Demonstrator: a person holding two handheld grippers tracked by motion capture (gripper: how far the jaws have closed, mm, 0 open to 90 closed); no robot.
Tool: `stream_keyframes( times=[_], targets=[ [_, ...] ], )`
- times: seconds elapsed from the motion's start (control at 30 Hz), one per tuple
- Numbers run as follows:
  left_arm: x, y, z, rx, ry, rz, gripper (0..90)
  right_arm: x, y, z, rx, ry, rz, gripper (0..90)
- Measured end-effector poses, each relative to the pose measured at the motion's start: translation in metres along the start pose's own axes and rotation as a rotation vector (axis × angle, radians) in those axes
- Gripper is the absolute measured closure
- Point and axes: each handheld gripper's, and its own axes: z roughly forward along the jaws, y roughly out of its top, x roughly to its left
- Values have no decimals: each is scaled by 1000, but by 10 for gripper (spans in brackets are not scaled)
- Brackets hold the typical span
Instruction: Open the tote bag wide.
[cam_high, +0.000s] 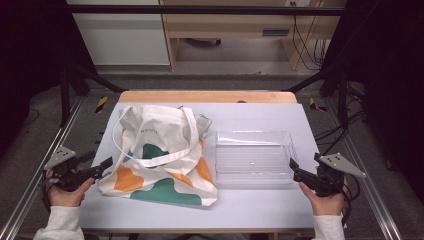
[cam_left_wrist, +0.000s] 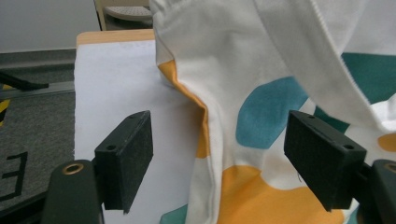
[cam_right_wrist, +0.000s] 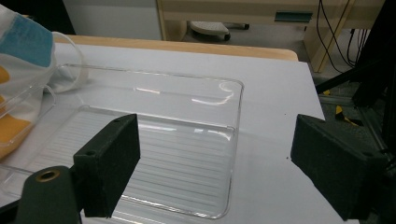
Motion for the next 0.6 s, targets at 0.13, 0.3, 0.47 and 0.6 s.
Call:
stream_keyframes(
  times=[0.13, 0.3, 0.47, 0.6],
  targets=[
    [-2, 4, -1, -8, -4, -1, 241, 3, 2, 1, -1, 14, 1, 177],
    [-3, 12, -3, -27, -1, 11, 233, 13, 5, 4, -3, 34, -9, 214],
    [-3, 20, -7, -42, 1, 14, 231, 20, 10, 6, -7, 44, -10, 223],
    [-3, 29, -8, -55, 0, 17, 231, 29, 18, 10, -8, 66, -19, 226]
  ],
)
